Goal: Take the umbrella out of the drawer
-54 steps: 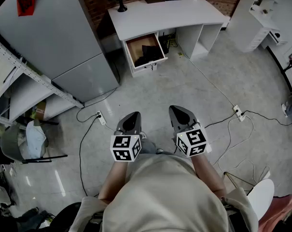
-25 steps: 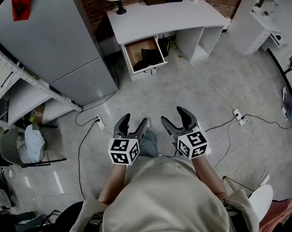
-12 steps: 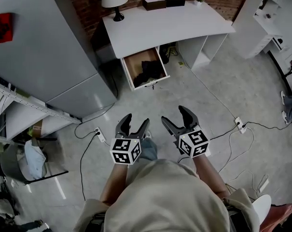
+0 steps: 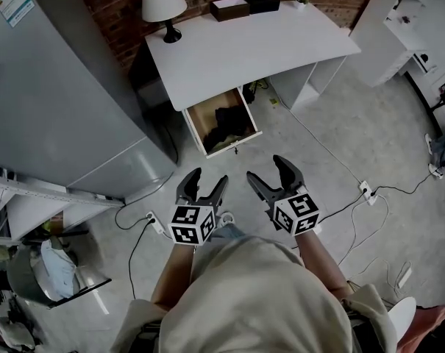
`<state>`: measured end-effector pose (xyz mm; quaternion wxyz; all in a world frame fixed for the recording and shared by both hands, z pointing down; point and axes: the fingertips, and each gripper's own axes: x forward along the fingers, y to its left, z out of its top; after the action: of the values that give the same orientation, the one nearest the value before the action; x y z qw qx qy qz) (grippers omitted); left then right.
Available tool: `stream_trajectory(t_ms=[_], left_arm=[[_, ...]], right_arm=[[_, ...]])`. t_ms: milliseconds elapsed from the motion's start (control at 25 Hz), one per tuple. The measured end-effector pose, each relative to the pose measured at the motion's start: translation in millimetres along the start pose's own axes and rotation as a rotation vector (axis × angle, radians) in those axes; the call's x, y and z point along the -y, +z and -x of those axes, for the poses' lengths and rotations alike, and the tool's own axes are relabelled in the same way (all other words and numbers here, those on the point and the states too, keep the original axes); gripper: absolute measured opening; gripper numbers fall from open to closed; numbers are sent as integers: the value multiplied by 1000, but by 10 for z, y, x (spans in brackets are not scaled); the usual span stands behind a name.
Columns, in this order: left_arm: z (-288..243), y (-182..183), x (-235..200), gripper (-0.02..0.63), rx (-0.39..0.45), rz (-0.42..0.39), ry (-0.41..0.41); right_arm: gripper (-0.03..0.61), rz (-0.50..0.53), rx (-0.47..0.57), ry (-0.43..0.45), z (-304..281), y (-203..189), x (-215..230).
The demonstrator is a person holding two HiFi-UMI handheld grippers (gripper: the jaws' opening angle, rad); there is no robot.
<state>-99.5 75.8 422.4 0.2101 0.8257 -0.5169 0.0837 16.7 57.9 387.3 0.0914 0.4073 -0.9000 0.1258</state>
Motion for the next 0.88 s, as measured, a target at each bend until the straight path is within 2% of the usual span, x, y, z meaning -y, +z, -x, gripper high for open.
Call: stream_trajectory(t_ms=[440,680,880], left_arm=[[-614,119,-443,302,-65,-17,-38],[-990,42,-558,302,-119,-13,-56],[-1509,-57,-693,302,-158,-23,-52]], right_arm=[[345,-38,-4,-41,-609,88,357],[345,-68,-36,-72,-778,-12,622],[345,-73,-88,-48,-1053,-123,917]])
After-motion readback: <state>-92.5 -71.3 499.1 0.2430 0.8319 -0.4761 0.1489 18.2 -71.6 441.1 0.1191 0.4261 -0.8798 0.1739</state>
